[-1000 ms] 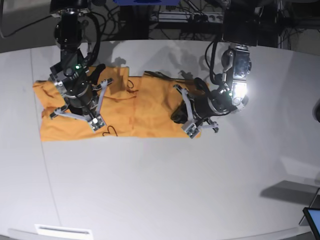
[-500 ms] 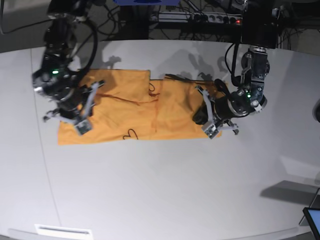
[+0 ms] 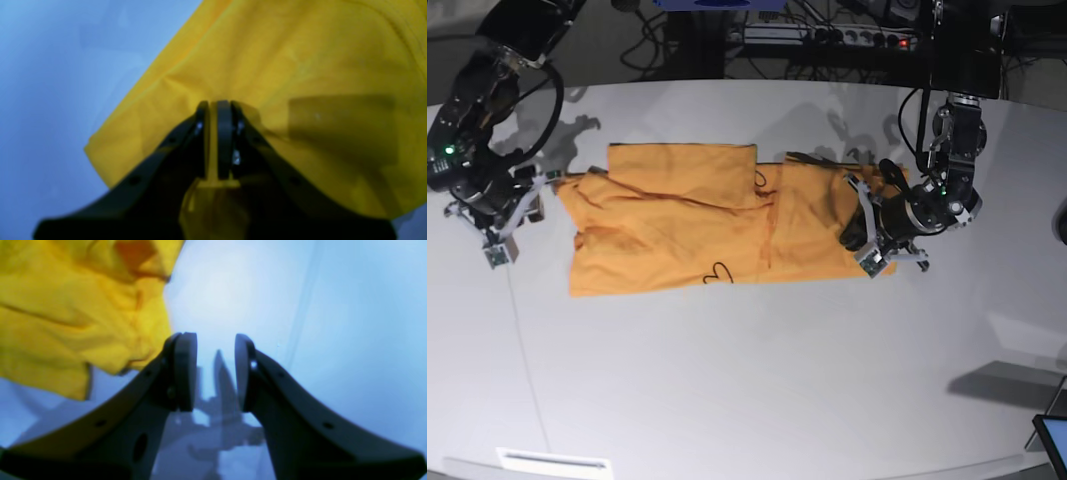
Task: Fold the T-shirt properly
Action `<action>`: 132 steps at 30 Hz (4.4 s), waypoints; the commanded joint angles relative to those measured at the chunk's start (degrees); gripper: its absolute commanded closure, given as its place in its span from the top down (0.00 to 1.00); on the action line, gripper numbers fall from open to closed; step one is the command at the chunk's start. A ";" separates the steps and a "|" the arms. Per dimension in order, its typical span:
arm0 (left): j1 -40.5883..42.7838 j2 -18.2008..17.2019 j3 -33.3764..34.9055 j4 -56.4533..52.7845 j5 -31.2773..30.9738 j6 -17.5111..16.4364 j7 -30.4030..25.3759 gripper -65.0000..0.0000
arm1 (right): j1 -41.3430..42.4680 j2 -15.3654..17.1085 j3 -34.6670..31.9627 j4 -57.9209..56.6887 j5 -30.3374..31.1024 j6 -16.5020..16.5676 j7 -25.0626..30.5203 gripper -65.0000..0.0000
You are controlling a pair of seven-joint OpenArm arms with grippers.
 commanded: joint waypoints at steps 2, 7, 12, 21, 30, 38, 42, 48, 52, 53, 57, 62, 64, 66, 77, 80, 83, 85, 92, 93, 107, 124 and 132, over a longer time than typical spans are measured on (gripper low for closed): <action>-0.01 -1.13 -0.25 -0.19 6.55 0.60 4.21 0.08 | 1.01 0.53 0.92 -1.97 4.76 0.10 0.06 0.30; 0.43 -1.13 -0.25 0.25 9.37 0.60 4.13 0.08 | 1.28 2.82 1.71 -9.45 15.39 0.10 0.06 0.30; 0.51 -1.13 -0.25 0.16 9.37 0.60 4.13 0.07 | 1.45 6.25 1.71 -18.33 26.82 0.10 0.50 0.30; 0.51 -0.78 -0.25 0.33 9.37 0.60 4.13 0.07 | 5.06 11.43 1.36 -40.48 41.15 0.10 0.23 0.48; 0.51 -0.78 -0.25 0.25 9.37 0.60 4.13 0.07 | 5.94 10.99 1.27 -42.59 41.50 0.10 0.15 0.94; 0.34 -0.78 -0.25 0.25 9.37 0.60 4.13 0.07 | 5.41 10.99 -2.42 -42.94 41.24 0.10 0.67 0.80; 0.16 -0.78 -0.25 0.25 9.37 0.60 4.13 0.07 | 4.35 8.62 -2.86 -42.68 41.42 0.10 0.59 0.80; 0.07 -0.78 -0.25 0.25 9.54 0.60 4.13 0.07 | 4.18 6.86 -3.21 -42.59 41.42 0.10 0.23 0.80; 0.07 -0.78 -0.25 0.25 9.72 0.60 4.13 0.07 | 4.00 6.16 -3.21 -42.85 41.42 0.10 0.15 0.80; 0.07 -0.78 -0.25 0.25 9.72 0.60 4.13 0.07 | 3.56 6.07 -3.30 -42.85 41.42 0.10 0.15 0.80; -0.01 -0.78 -0.25 0.33 9.81 0.60 4.13 0.07 | 2.42 5.72 -5.76 -42.77 41.42 0.10 0.32 0.80; -0.01 -0.69 -0.16 0.51 9.81 0.60 4.13 0.07 | 1.81 4.40 -8.22 -42.59 41.42 0.10 0.67 0.80; -0.01 -0.69 -0.16 1.04 9.81 0.60 4.13 0.07 | 1.81 3.52 -8.22 -42.59 41.33 0.10 0.50 0.80; -0.01 -0.69 -0.16 1.65 9.81 0.60 4.13 0.07 | 1.81 2.91 -8.75 -42.59 41.24 0.10 0.50 0.80; -0.01 -0.69 0.01 2.00 9.81 0.60 4.21 0.07 | 2.07 0.80 -10.51 -42.59 41.50 -2.58 0.67 0.79; -0.01 -0.69 0.01 2.00 9.81 0.60 4.21 0.07 | 2.07 0.88 -10.51 -42.59 41.50 -2.58 0.67 0.75; 0.07 -0.69 -0.08 2.00 9.81 0.60 4.21 0.07 | 2.07 0.88 -10.51 -42.59 41.50 -2.58 0.67 0.52; 0.07 -0.69 0.01 2.00 9.81 0.60 4.21 0.07 | 2.16 0.88 -10.51 -42.59 41.50 -2.58 0.67 0.31; 0.43 -0.69 0.01 2.00 9.81 0.60 4.21 0.07 | 2.16 1.32 -10.51 -42.59 41.24 -2.67 0.76 0.00; 0.43 -0.69 0.01 2.00 9.81 0.60 4.21 0.07 | 2.16 1.41 -10.51 -42.59 41.15 -3.11 0.76 0.00; 1.04 0.89 0.28 3.76 9.89 0.60 4.57 0.07 | 0.57 2.03 -10.60 -26.15 41.15 -32.47 2.34 0.01; 5.35 -2.54 0.01 13.96 9.98 0.60 9.67 0.07 | 0.40 2.47 -14.55 -16.48 37.37 -43.46 4.10 0.00; 6.32 -7.46 -0.34 14.05 9.37 0.60 10.10 0.07 | -0.39 2.11 -27.21 -9.09 29.64 -52.08 9.64 0.00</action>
